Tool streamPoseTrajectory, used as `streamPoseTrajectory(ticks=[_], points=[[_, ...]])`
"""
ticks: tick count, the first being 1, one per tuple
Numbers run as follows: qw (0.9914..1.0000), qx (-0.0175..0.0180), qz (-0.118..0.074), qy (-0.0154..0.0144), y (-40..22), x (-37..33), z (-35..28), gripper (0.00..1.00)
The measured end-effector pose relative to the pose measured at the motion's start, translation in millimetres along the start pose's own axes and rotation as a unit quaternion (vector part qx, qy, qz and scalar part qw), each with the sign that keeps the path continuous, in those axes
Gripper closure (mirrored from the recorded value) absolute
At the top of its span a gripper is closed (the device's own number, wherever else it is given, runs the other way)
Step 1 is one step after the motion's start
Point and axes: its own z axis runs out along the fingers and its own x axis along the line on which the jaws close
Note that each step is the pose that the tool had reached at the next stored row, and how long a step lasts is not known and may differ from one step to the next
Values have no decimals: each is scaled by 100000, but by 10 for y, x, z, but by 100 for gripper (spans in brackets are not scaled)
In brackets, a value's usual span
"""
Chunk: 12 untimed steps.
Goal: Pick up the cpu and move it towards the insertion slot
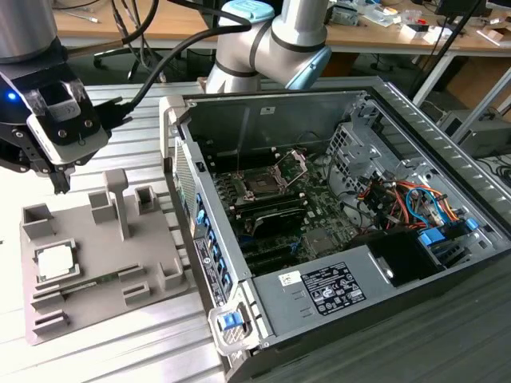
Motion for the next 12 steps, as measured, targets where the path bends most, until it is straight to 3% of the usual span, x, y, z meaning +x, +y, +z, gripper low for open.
streamPoseTrajectory(ticks=[4, 6, 12], points=[[100000, 0, 1, -3, 0, 1, 8, 89], [100000, 0, 1, -4, -3, 1, 51, 89], [100000, 1, 0, -3, -3, 1, 61, 89]])
